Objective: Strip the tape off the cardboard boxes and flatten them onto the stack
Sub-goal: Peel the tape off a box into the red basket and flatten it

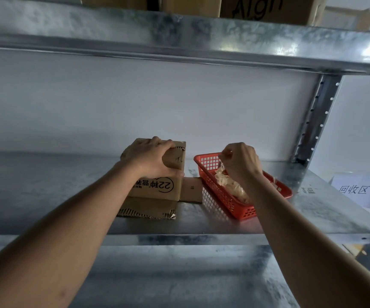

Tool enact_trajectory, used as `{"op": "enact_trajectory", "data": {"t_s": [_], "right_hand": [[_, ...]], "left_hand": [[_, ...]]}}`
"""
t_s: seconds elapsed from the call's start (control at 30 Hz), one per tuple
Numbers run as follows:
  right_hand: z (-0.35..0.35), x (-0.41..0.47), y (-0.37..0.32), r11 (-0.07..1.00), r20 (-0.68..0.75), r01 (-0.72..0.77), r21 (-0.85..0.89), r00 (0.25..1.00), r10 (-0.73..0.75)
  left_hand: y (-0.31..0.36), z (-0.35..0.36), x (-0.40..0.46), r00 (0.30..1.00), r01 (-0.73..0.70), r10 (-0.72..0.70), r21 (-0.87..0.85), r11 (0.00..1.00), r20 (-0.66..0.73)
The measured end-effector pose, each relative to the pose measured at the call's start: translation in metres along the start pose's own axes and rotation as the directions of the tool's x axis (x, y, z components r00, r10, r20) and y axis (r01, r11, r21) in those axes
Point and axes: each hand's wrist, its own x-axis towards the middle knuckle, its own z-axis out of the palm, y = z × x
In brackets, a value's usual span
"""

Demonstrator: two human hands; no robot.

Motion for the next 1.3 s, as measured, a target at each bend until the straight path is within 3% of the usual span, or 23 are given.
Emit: {"op": "enact_trajectory", "data": {"t_s": [0.17,0.4,0.57,0.67,0.77,0.9,0.97,1.17,1.3], "right_hand": [[0.012,-0.008,-0.035,0.962,0.056,0.214,0.172,0.973,-0.226],[0.028,-0.015,-0.068,0.941,0.163,0.259,0.219,0.941,-0.297],[0.027,-0.016,-0.067,0.915,0.19,0.29,0.279,0.918,-0.348],[0.026,-0.016,-0.067,0.902,0.223,0.316,0.293,0.895,-0.386],[0.024,-0.016,-0.067,0.896,0.223,0.334,0.294,0.887,-0.404],[0.022,-0.017,-0.076,0.914,0.189,0.34,0.222,0.904,-0.383],[0.021,-0.019,-0.082,0.918,0.192,0.356,0.172,0.902,-0.386],[0.014,-0.03,-0.101,0.946,0.165,0.318,0.057,0.932,-0.323],[0.02,-0.031,-0.11,0.959,0.045,0.247,0.143,0.966,-0.255]], "left_hand": [[-0.006,0.002,-0.003,0.999,-0.029,0.028,-0.058,0.998,-0.019],[-0.013,-0.004,-0.014,0.995,-0.096,0.084,-0.281,0.955,-0.052],[-0.026,-0.016,-0.026,0.986,-0.143,0.166,-0.432,0.89,0.014],[-0.036,-0.022,-0.031,0.984,-0.13,0.169,-0.4,0.907,0.063],[-0.049,-0.025,-0.031,0.979,-0.18,0.198,-0.257,0.949,0.047],[-0.058,-0.037,-0.039,0.97,-0.025,0.079,-0.227,0.974,0.23],[-0.057,-0.037,-0.041,0.955,0.046,0.049,-0.312,0.949,0.291],[-0.053,-0.015,-0.047,0.99,0.093,-0.046,-0.375,0.922,0.133],[-0.053,-0.012,-0.053,0.99,0.142,-0.121,-0.465,0.874,0.075]]}}
